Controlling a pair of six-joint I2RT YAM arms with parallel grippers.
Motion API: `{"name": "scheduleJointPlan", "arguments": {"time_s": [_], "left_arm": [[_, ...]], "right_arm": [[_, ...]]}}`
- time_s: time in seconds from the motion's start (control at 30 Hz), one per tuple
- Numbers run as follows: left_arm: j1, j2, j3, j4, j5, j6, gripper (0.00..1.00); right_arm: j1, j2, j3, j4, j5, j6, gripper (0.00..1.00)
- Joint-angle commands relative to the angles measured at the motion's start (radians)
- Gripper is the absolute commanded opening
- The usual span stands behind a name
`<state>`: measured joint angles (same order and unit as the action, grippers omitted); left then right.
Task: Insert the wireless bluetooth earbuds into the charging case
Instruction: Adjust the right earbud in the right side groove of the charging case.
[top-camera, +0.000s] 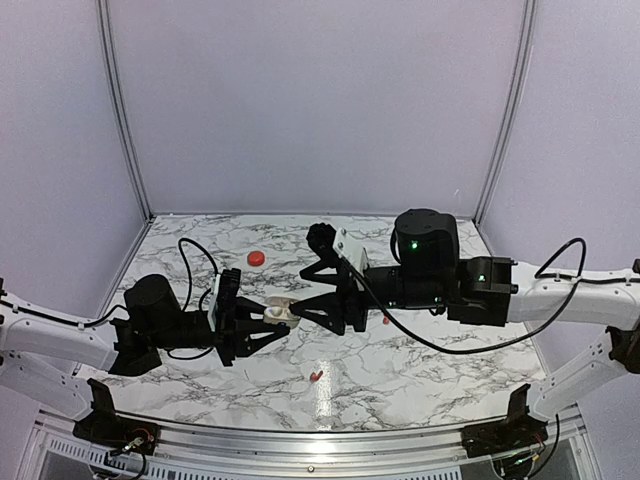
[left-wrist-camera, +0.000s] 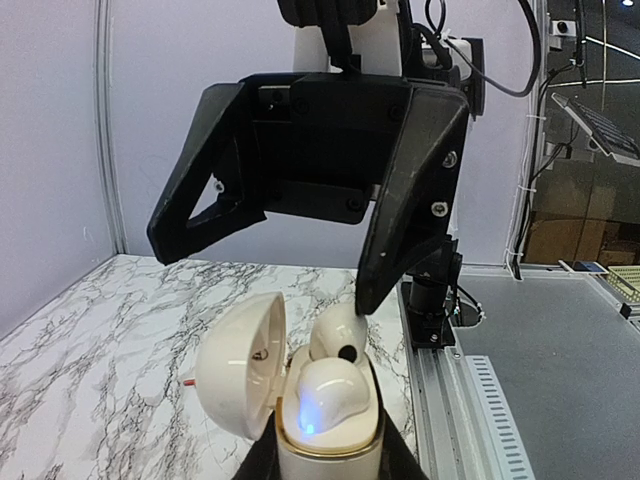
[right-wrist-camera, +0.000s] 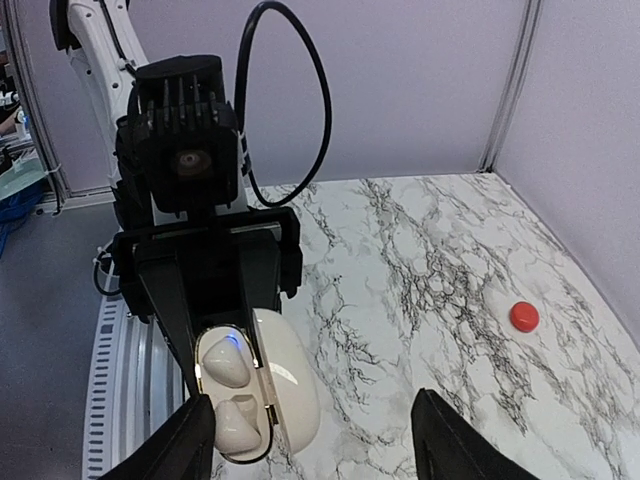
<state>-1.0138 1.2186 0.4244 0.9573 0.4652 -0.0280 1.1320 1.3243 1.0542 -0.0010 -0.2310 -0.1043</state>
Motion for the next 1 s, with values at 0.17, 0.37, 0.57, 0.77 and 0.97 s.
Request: {"name": "scheduleJointPlan", "arguments": {"time_s": [0.17, 0.37, 0.57, 0.77, 0.97], "left_arm": [[-0.003, 0.001, 0.023, -0.003, -0.059, 0.022, 0.0], [-0.003, 0.001, 0.022, -0.005, -0.065, 0.022, 0.0], [-0.003, -0.003, 0.022, -0.008, -0.076, 0.046, 0.0], [-0.003, -0.004, 0.022, -0.01, -0.106, 0.054, 0.0], [-0.003, -0.015, 0.02, -0.01, -0.137, 0.042, 0.0]], "right_arm": [[-0.003, 0.029, 0.06, -0.054, 0.085, 0.008, 0.67], [-0.003, 0.046, 0.07, -0.073, 0.159, 0.014, 0.66], [-0.003, 0.061, 0.085, -0.098, 0.211, 0.02, 0.66], [-0.002, 0.079, 0.09, -0.114, 0.198, 0.02, 0.65], [-0.002, 0.072, 0.08, -0.116, 0.152, 0.021, 0.68]]}}
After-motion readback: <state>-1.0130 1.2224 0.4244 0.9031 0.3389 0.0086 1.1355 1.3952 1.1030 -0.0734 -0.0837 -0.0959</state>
